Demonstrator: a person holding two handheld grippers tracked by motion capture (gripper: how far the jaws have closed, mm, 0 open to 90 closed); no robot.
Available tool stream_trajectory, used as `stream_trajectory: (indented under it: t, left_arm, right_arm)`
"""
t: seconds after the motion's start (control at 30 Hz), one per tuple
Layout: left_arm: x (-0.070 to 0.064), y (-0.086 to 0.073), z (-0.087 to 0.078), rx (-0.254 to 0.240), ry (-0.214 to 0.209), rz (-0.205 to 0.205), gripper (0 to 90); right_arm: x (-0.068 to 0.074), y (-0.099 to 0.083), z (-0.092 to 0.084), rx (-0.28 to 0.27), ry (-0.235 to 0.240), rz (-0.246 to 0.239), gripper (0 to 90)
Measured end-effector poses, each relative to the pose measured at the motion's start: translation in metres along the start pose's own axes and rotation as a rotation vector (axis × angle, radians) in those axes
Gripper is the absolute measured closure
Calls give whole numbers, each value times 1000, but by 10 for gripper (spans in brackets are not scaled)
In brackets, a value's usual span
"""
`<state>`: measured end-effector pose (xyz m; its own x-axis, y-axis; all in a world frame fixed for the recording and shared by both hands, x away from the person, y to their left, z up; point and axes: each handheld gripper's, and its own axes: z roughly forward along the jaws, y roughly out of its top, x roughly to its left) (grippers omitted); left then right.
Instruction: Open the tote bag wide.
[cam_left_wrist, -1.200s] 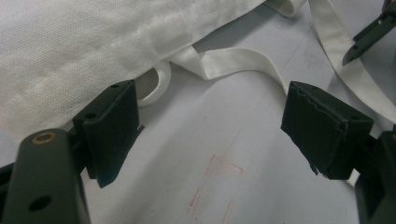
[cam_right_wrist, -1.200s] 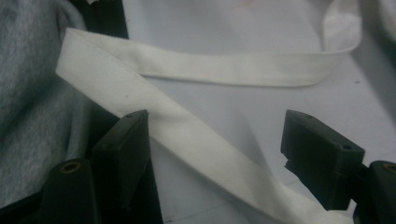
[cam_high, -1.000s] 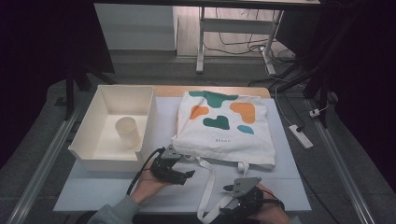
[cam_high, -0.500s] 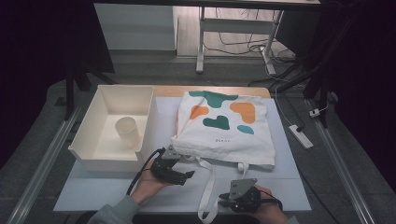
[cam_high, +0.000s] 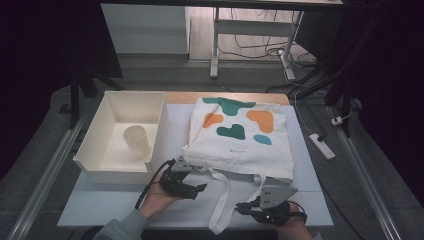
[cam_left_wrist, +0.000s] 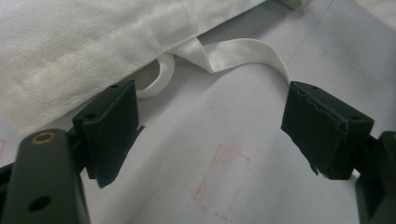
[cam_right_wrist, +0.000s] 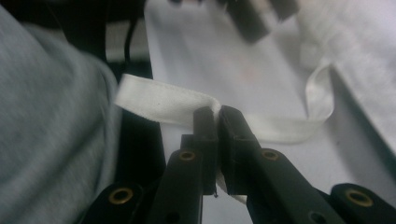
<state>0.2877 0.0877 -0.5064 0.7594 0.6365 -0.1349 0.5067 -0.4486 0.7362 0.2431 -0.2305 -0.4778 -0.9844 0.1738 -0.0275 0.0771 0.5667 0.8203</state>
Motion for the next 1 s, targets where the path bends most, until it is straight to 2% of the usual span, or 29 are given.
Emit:
stream_trajectory:
  t: [0.03,0.13,0.17,0.27,0.3,0.37,0.4,0.47,0.53,0.57,0.6,0.63,0.67,0.7,0.8,0.87,0.9,1.0]
  left_arm:
    - [0,0,-1,-2,-1,1,190]
    - [-2,-2,-4,-9,-4,2,190]
    - [-3,-2,-5,-11,-5,2,190]
    - [-4,-3,-5,-10,-7,1,190]
    - [-5,-3,-4,-8,-7,4,190]
    - [-5,-3,-4,-7,-8,3,190]
    - [-5,-4,-4,-6,-8,4,190]
    - [-5,-4,-4,-6,-9,3,190]
    - [-5,-4,-3,-4,-9,5,190]
    - [-5,-4,-3,-4,-9,5,190]
    - [-5,-4,-3,-2,-9,5,190]
    - [-6,-5,-2,1,-9,7,191]
    - [-6,-5,-2,1,-9,7,190]
    - [-6,-5,-2,1,-9,7,191]
    - [-6,-5,-1,5,-10,8,190]
    - [-7,-5,-1,5,-10,9,190]
    - [-7,-5,-1,5,-10,8,190]
    - [-7,-5,0,6,-11,10,190]
  right_arm:
    - [0,0,0,0,0,0,854]
    - [0,6,-13,-86,0,18,856]
    - [-1,12,-21,-127,-35,12,856]
    - [-8,20,-26,-158,-133,13,856]
    - [-8,20,-26,-158,-133,13,856]
    - [-18,23,-27,-168,-196,30,855]
    - [-31,24,-26,-174,-246,56,855]
    - [-45,26,-25,-170,-313,69,854]
    - [-61,28,-24,-173,-356,102,854]
    - [-61,28,-24,-173,-356,102,854]
    - [-75,29,-23,-179,-399,136,854]
    - [-82,29,-22,-180,-413,148,854]
    - [-82,29,-22,-180,-413,148,854]
    - [-92,29,-22,-177,-450,160,854]
    - [-106,28,-22,-165,-495,172,854]
    - [-111,27,-22,-165,-513,185,854]
    - [-118,23,-23,-175,-521,217,854]
    - [-125,18,-24,-167,-534,239,854]
